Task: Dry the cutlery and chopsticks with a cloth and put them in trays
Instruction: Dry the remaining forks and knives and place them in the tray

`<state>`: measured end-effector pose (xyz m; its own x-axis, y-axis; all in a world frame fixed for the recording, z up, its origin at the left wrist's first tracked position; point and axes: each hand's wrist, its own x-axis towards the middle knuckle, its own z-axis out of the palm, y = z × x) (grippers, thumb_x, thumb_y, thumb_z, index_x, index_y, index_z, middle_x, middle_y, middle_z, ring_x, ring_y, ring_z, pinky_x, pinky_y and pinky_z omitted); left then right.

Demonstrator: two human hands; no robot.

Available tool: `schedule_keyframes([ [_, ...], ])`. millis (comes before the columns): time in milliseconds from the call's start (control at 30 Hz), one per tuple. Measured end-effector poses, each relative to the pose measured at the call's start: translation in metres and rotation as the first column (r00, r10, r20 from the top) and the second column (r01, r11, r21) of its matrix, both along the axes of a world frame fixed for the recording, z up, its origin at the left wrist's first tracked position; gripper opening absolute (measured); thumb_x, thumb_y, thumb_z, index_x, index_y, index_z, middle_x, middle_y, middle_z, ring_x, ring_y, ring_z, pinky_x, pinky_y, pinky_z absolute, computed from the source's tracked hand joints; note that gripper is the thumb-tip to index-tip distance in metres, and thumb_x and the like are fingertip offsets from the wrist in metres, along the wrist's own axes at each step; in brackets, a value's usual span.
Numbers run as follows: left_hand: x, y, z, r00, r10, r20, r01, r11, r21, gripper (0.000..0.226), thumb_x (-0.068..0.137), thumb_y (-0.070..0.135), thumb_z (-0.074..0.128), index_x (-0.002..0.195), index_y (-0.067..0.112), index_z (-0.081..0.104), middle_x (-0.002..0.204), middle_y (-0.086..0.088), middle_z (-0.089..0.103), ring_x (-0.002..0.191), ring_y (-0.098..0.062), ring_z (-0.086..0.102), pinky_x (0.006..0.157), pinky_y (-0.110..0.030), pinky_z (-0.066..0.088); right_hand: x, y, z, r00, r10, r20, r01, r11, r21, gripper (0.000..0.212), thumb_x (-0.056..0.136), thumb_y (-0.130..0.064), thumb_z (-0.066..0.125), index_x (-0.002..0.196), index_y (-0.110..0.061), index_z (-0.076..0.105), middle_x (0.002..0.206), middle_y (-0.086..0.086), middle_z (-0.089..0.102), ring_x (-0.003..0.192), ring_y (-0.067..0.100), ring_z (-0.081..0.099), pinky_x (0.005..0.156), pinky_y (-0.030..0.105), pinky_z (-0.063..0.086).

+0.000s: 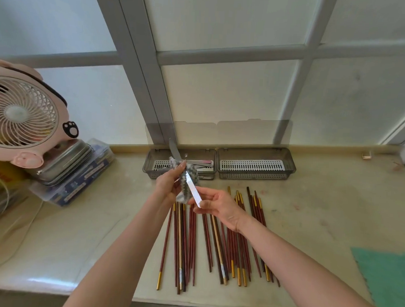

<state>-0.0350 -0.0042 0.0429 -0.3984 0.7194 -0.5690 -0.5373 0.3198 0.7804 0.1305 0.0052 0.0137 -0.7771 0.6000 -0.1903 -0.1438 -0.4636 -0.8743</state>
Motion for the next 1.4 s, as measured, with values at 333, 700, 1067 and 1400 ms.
schedule_keyframes([
  [333, 0.020, -0.002, 0.006, 0.988, -0.075, -0.138, 0.077, 0.997, 0.006, 0.025, 0.076, 0.015, 0.074, 0.091, 0.000, 0.062, 0.082, -0.008, 0.067, 0.069, -0.017, 0.064, 0.053, -0.021, 0.053, -0.022, -0.003, 0.003, 0.914, -0.404, -0.036, 0.367, 0.862, -0.349, 0.009, 0.084, 0.005, 0.058, 0.089, -0.002, 0.058, 0.086, 0.015, 0.068, 0.072, 0.020, 0.066, 0.067, 0.030, 0.057],
  [700, 0.032, -0.016, -0.010, 0.923, -0.162, -0.349, 0.167, 0.986, -0.017, 0.014, 0.080, 0.016, 0.070, 0.082, 0.006, 0.061, 0.086, -0.011, 0.068, 0.082, -0.022, 0.066, 0.074, -0.031, 0.056, -0.028, 0.020, 0.008, 0.761, -0.527, 0.378, 0.459, 0.849, 0.260, 0.031, 0.079, -0.036, 0.072, 0.098, -0.015, 0.059, 0.090, 0.001, 0.063, 0.081, 0.010, 0.060, 0.066, 0.024, 0.047],
  [1067, 0.020, -0.023, -0.007, 0.787, -0.268, -0.555, 0.221, 0.963, -0.152, 0.022, 0.070, 0.014, 0.080, 0.079, 0.010, 0.061, 0.090, -0.013, 0.068, 0.088, -0.026, 0.067, 0.080, -0.040, 0.056, -0.053, 0.066, 0.023, 0.822, -0.454, 0.343, 0.416, 0.891, 0.180, 0.017, 0.092, -0.016, 0.060, 0.102, -0.006, 0.070, 0.079, 0.005, 0.067, 0.050, 0.007, 0.049, 0.045, 0.017, 0.043],
  [1400, -0.016, -0.067, 0.022, 0.948, -0.070, -0.310, 0.109, 0.988, 0.111, 0.019, 0.088, 0.012, 0.059, 0.106, 0.006, 0.062, 0.091, -0.005, 0.069, 0.078, -0.013, 0.066, 0.070, -0.024, 0.054, -0.076, 0.109, -0.026, 0.511, -0.621, 0.594, -0.344, 0.486, 0.804, 0.029, 0.098, -0.013, 0.045, 0.119, -0.019, 0.063, 0.114, 0.002, 0.067, 0.102, 0.020, 0.061, 0.076, 0.026, 0.041],
])
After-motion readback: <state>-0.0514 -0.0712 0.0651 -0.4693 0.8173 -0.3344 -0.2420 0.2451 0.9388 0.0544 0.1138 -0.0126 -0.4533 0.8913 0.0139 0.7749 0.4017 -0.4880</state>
